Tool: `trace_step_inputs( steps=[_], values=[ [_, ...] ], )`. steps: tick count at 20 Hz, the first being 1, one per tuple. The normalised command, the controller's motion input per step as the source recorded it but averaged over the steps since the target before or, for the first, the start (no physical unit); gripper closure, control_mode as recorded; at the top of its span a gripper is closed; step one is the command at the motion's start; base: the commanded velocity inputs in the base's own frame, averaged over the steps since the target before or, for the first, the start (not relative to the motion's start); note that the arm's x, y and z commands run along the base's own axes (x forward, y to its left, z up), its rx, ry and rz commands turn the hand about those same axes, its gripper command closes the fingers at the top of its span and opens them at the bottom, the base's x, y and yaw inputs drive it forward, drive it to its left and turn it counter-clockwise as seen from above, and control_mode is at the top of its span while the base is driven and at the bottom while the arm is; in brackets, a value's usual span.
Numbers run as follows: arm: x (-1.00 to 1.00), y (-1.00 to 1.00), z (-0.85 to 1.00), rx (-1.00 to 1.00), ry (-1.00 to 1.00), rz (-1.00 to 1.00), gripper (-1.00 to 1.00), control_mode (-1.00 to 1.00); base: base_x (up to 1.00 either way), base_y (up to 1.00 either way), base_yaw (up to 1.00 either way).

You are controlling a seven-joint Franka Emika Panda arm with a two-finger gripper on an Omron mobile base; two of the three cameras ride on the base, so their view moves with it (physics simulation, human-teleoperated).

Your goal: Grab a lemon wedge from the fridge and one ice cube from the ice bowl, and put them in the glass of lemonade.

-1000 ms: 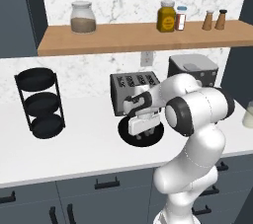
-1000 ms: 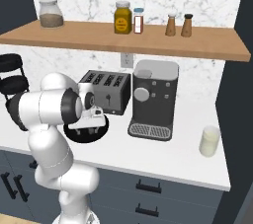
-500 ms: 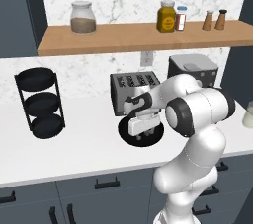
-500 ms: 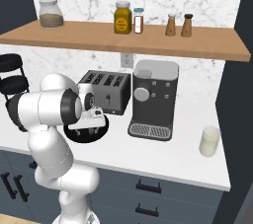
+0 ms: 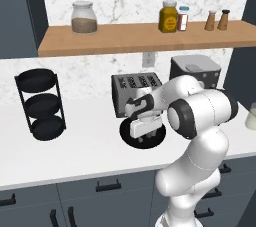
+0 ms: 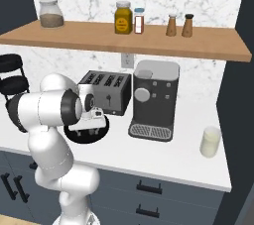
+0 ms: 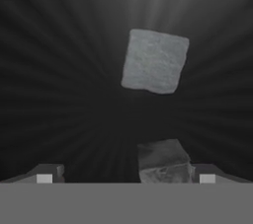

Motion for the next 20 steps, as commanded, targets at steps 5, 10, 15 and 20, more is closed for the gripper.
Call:
trace_step_inputs(
  steps=[5, 10, 15, 20],
  values=[
    [0.00, 0.00, -0.01, 0.00, 0.00, 0.00, -1.00, -1.00, 0.00, 0.00, 0.00],
    [0.00, 0.00, 0.00, 0.00, 0.00, 0.00, -1.00, -1.00, 0.00, 0.00, 0.00],
    [0.18, 0.00, 0.00, 0.00, 0.02, 0.03, -1.00, -1.00, 0.00, 0.00, 0.00],
    [0.01, 0.00, 0.00, 0.00, 0.00, 0.01, -1.00, -1.00, 0.00, 0.00, 0.00]
  ],
)
